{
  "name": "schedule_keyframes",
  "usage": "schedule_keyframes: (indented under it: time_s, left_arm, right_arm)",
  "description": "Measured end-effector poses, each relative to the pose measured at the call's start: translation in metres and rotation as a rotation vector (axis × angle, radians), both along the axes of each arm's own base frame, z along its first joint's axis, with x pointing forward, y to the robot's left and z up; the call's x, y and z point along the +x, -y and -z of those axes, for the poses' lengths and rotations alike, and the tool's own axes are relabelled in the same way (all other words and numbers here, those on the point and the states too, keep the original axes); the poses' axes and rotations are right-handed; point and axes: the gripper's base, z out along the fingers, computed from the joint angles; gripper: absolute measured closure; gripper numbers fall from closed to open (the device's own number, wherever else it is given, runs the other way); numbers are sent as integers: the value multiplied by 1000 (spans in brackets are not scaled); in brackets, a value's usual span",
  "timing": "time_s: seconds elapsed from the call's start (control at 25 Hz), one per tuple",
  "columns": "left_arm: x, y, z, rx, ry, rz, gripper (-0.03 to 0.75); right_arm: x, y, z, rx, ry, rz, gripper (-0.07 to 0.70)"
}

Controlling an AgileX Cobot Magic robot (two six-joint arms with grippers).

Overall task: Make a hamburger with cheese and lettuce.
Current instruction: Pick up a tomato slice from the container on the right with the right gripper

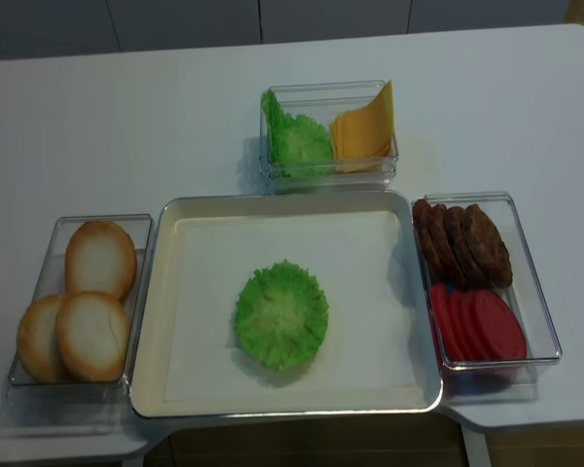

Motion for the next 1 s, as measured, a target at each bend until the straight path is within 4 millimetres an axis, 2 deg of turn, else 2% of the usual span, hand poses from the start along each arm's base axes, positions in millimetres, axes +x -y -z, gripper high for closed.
schedule_keyframes:
  time_s: [0.16, 0.32, 0.8, 1.0]
  left_arm:
    - [0, 0, 0, 0, 0, 0, 314]
    - [0, 0, 0, 0, 0, 0, 314]
    - [0, 0, 0, 0, 0, 0, 314]
    - [0, 0, 0, 0, 0, 0, 314]
  right_arm:
    - [28, -3, 4, 34, -4, 3, 230]
    - [52, -7, 6, -28, -16, -50, 244]
    - [133, -15, -14, -8, -89, -67, 250]
    - [153, -18, -22, 5, -94, -70, 250]
